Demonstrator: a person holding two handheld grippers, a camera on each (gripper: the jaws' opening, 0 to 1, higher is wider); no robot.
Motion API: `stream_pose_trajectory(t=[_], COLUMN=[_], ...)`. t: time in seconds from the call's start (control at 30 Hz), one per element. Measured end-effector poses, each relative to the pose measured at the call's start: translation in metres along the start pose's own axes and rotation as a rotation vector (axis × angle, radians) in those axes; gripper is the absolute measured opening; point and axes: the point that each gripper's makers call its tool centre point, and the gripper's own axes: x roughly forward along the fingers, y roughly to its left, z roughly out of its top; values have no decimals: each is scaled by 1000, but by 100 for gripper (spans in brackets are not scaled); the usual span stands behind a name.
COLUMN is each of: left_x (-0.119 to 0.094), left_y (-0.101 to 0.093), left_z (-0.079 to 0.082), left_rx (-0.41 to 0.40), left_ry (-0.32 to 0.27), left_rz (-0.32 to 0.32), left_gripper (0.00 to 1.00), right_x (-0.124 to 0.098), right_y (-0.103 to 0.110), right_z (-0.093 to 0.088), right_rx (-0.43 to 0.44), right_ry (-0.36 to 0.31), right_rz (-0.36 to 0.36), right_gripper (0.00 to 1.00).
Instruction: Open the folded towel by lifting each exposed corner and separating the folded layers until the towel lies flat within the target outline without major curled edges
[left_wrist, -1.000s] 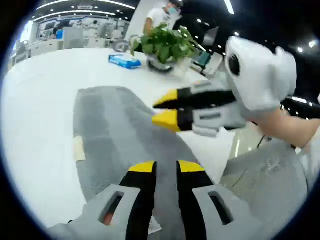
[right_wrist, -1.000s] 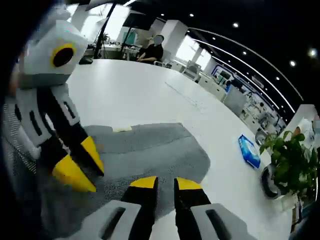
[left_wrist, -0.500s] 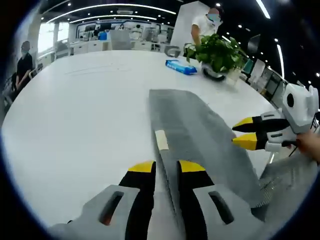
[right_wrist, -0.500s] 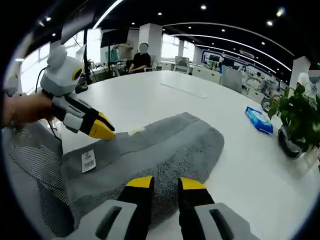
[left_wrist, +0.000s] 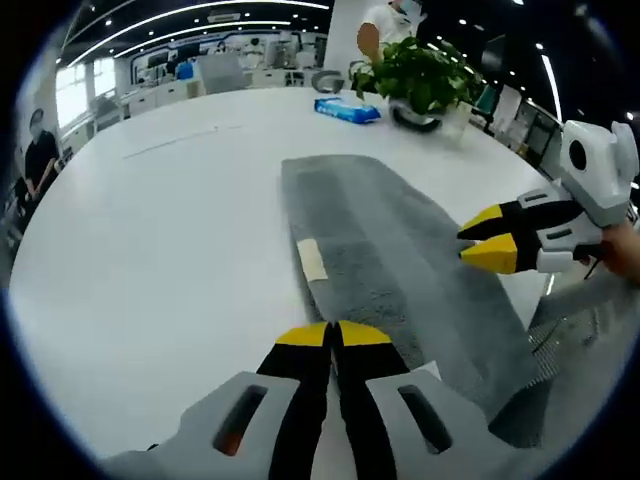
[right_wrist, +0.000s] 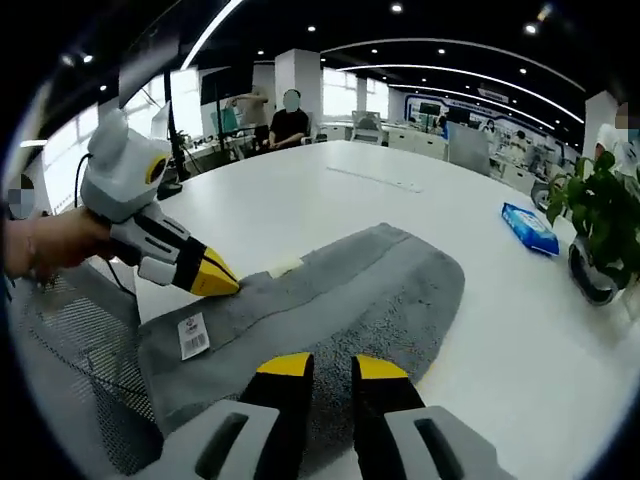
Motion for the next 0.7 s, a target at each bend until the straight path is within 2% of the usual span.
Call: stream_pose_trajectory(t=[0.17,0.33,0.43,0.63,0.7], left_x=[-5,-6,-8,-6,-4], left_y=[-11,-33,-54,-82,-90], left_z=[18,32,40,38,36], left_rx=[146,259,341,500,598], left_ry=[-66,-134,-179,-185,-181], left_rz=[5,-39,-86,-121,-120], left_gripper=[1,1,1,1,1], right_x=[-2,-3,-2,-4,-6], right_y=[4,11,14,15,14], right_z=[8,16,20,26,30], right_rx=[79,147,172,240,272], right_ry=[-25,-42,-44,-46,-58], right_rz=[28,65,81,92,93], right_gripper=[11,11,11,12,12])
